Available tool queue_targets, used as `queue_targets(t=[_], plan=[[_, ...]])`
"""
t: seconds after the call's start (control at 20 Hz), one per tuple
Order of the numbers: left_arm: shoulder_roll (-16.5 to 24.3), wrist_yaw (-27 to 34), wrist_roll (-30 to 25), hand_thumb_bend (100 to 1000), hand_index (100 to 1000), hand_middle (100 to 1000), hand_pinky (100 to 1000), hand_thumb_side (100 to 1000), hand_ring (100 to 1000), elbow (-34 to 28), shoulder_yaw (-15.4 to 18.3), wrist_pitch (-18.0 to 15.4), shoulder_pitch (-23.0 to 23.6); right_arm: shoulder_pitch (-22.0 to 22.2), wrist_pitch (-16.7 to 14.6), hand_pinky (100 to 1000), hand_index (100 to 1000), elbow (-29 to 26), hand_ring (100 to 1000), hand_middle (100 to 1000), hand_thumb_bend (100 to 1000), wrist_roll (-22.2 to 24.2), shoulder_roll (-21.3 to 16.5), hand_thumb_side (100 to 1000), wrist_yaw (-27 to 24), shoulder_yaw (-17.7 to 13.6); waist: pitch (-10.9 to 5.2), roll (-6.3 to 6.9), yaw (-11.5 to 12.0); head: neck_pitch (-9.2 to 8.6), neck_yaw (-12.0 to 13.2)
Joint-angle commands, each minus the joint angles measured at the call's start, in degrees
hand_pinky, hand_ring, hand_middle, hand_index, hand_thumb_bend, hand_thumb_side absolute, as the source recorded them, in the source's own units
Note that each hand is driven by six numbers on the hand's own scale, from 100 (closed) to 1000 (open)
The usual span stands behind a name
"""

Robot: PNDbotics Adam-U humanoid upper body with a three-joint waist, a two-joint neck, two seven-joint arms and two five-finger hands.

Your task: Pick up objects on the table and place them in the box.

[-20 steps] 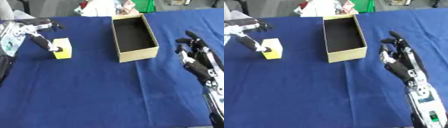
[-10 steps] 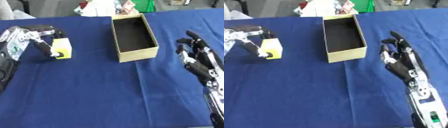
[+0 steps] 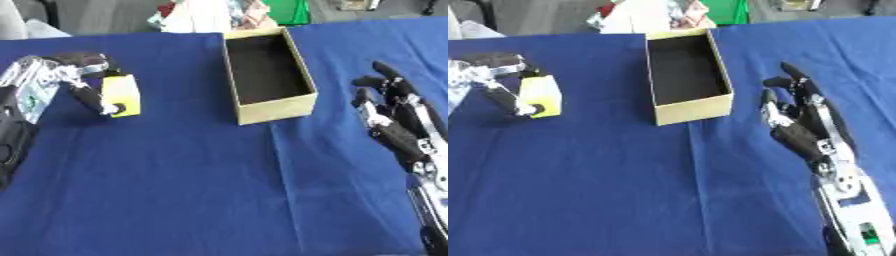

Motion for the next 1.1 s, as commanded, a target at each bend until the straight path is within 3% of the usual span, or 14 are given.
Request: queue_targets(t=[0.05,0.5,1.0,1.1], plan=[[2.0,0.8,0.8,288,698,431,770,272,694,-2.5,0.8,0.1,-1.6,-0.5,0.0,761,971,-0.6,1000,734,100,0.0,-0.6,308,0.2,-0.1,-0.95,-0.11,0.1,0.00,0.0],[0.8,7.2,1.9,214,722,428,768,246,677,-9.2,-0.2,0.8,-4.6,-0.7,0.0,761,971,-0.6,1000,734,100,0.4,-0.4,314,0.0,0.4,-1.17,0.19,-0.5,-0.23,0.5],[-1.0,7.6,3.5,214,723,428,768,245,676,-10.3,-1.0,1.3,-5.8,-1.1,-0.1,761,970,-0.6,1000,734,100,1.0,-0.3,312,-0.2,0.9,-1.25,0.36,-1.0,-0.30,1.0],[-2.6,8.6,4.5,267,739,432,769,232,665,-11.9,-2.4,0.4,-7.4,-2.0,0.0,761,971,-0.6,1000,733,100,1.8,0.1,321,-0.5,2.0,-0.95,0.65,-2.6,-0.88,2.2]])
